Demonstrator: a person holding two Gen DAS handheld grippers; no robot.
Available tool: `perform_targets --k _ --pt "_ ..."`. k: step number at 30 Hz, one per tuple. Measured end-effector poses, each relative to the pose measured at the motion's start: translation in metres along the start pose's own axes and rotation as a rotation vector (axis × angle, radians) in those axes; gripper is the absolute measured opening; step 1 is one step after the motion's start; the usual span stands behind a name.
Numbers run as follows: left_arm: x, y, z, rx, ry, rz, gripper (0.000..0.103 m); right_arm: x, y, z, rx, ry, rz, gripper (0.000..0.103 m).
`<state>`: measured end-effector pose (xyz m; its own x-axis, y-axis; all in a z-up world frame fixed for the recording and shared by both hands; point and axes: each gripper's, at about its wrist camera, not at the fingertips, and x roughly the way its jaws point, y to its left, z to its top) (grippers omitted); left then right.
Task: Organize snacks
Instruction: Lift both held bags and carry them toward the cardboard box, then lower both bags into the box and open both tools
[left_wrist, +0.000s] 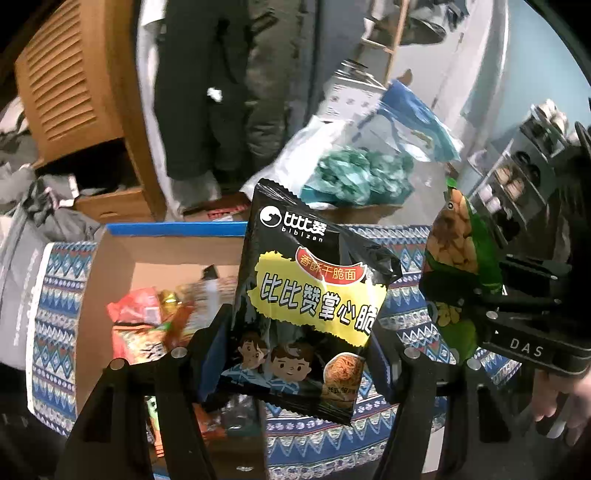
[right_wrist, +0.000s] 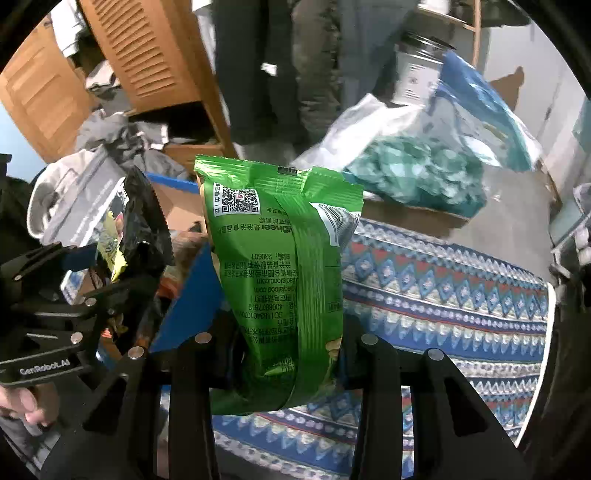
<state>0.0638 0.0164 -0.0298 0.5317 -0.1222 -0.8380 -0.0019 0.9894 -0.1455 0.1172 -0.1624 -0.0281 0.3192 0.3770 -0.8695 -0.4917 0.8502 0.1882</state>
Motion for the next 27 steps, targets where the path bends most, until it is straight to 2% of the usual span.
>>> perform_targets --k 12,18,22,27 --pt "-0.020 0.080 -0.018 -0.139 -0.024 0.069 0.067 0.024 0.060 0.014 -0.081 0.032 0.077 0.037" --pt "-0.025 0.113 -0.026 -0.186 -0.035 0.137 0.067 0.036 0.092 0.021 -0.118 0.052 0.117 0.037" --pt "-0.023 0.134 -0.033 -0.234 -0.019 0.127 0.067 0.048 0.114 0.027 -0.139 0.074 0.140 0.037" --pt "-0.019 0.149 -0.040 -0.253 -0.005 0.153 0.067 0.067 0.136 0.034 -0.143 0.113 0.170 0.037"
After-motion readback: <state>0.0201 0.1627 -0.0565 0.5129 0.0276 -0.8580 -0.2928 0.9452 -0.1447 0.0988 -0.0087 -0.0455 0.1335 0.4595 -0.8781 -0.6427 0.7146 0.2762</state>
